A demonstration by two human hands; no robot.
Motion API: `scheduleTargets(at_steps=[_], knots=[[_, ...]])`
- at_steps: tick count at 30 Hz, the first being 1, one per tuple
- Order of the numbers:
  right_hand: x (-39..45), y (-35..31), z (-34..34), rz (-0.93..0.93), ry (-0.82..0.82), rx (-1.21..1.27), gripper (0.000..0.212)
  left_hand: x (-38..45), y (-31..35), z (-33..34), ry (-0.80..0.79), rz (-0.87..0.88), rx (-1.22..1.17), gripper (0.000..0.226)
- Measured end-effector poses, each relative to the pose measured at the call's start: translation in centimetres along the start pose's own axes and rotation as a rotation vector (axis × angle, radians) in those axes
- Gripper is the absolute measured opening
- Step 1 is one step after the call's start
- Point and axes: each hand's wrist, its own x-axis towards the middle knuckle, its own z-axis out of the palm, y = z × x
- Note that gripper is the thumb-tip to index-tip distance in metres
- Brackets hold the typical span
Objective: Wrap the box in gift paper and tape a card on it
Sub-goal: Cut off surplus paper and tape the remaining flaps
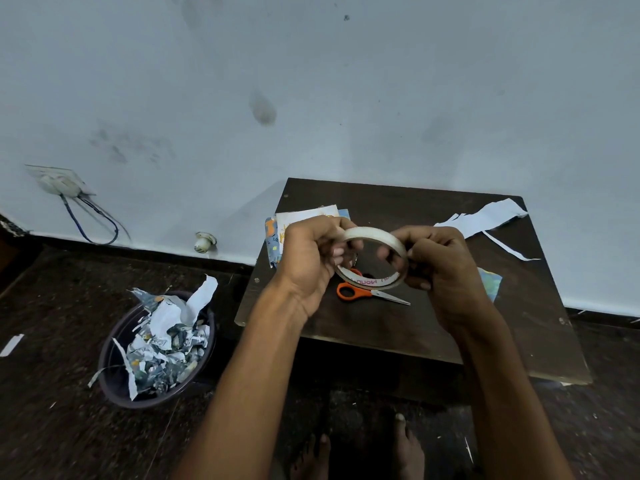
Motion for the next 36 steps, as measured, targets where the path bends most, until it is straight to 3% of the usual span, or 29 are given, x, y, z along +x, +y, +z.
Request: scheduleTargets(at_steps=[3,7,10,13,17,19,28,33,36], knots=[[0.1,0.1,0.1,-0.004,-0.012,0.065,0.036,0.3,0.1,-0.2,0.039,-0.033,-0.192,0.022],[0.0,0.1,0.7,0.022,-0.030,0.187,0.035,0.6,0.1,-0.5,0.002,-0.030,-0.270,0.016],[-0.2,0.0,1.5,0.058,0.000,0.260,0.030,0.9,-0.1,-0.7,0.026,-0.025,-0.222,0.024],[-0.1,0.3,1.7,0.091,0.033,0.228,0.022,0.8,0.0,-0.7,0.040,0.011,-0.121,0.017],[0.3,0.5,1.8,0.058,-0.011,0.059,0.027,0.4,-0.3,-0.3,-0.028,0.257,0.299,0.034],[0.3,0.5,1.7,0.056,-0.024,0.043,0.027,0.4,-0.4,-0.2,-0.042,0.318,0.398,0.041],[0.4,0.5,1.8,0.041,-0.053,0.066,0.032,0.5,-0.3,-0.4,0.028,0.211,0.148,0.039],[0.3,0.3,1.7,0.050,-0.068,0.123,0.031,0.7,-0.1,-0.6,0.034,0.202,0.147,0.033],[0.3,0.5,1.5,0.049,-0.041,0.102,0.028,0.8,-0.2,-0.7,0.005,0.250,0.283,0.034]])
